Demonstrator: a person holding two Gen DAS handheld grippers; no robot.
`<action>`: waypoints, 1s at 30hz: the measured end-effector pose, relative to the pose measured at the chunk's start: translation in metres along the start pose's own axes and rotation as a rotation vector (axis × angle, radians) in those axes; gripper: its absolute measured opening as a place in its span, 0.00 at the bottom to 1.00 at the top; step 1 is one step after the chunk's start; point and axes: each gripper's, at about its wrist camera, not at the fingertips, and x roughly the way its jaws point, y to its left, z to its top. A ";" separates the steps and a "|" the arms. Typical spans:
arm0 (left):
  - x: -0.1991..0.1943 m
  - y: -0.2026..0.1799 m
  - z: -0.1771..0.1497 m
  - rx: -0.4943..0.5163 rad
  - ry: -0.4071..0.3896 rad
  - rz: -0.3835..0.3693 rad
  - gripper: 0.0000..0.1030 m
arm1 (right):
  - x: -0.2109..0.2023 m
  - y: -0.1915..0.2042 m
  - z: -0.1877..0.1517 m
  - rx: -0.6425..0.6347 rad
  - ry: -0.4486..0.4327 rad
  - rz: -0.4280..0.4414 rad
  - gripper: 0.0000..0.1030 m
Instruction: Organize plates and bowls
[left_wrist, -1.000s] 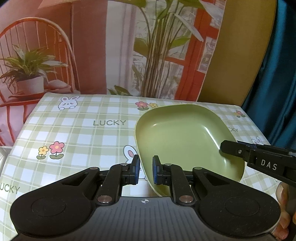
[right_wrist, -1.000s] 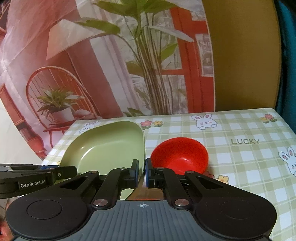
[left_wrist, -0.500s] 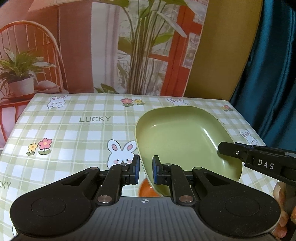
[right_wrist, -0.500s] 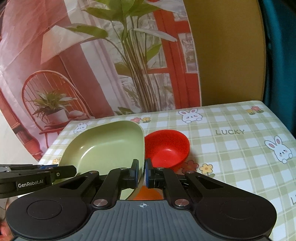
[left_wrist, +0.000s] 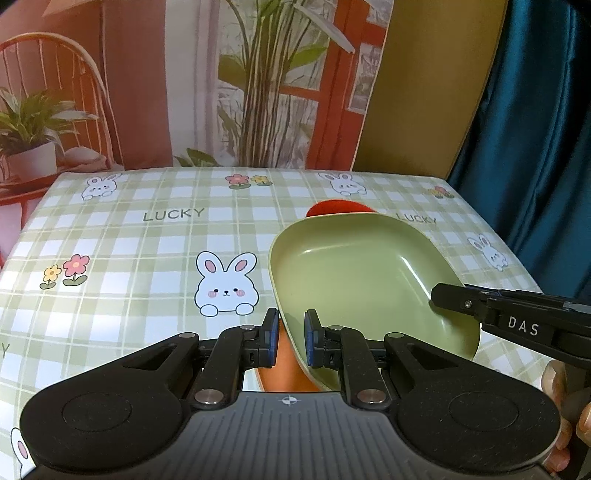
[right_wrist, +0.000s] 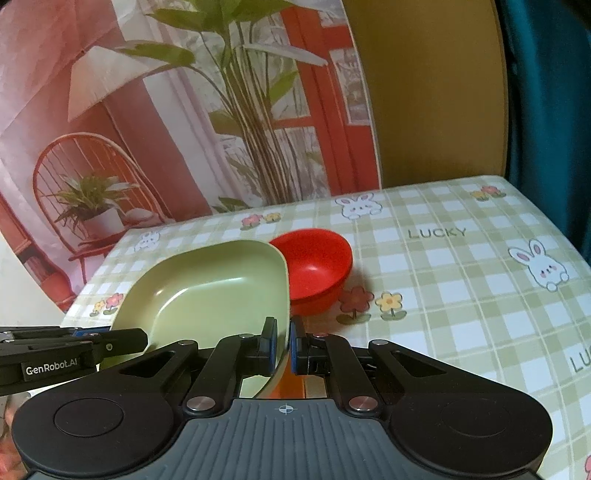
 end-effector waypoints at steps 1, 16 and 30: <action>0.000 -0.001 -0.001 0.005 -0.001 0.003 0.15 | 0.000 0.000 -0.002 0.003 0.003 -0.001 0.07; 0.007 0.005 -0.019 -0.028 0.035 0.015 0.15 | 0.004 -0.001 -0.027 0.010 0.057 0.004 0.07; 0.013 0.009 -0.022 -0.058 0.058 0.016 0.15 | 0.012 0.002 -0.035 -0.002 0.096 0.008 0.06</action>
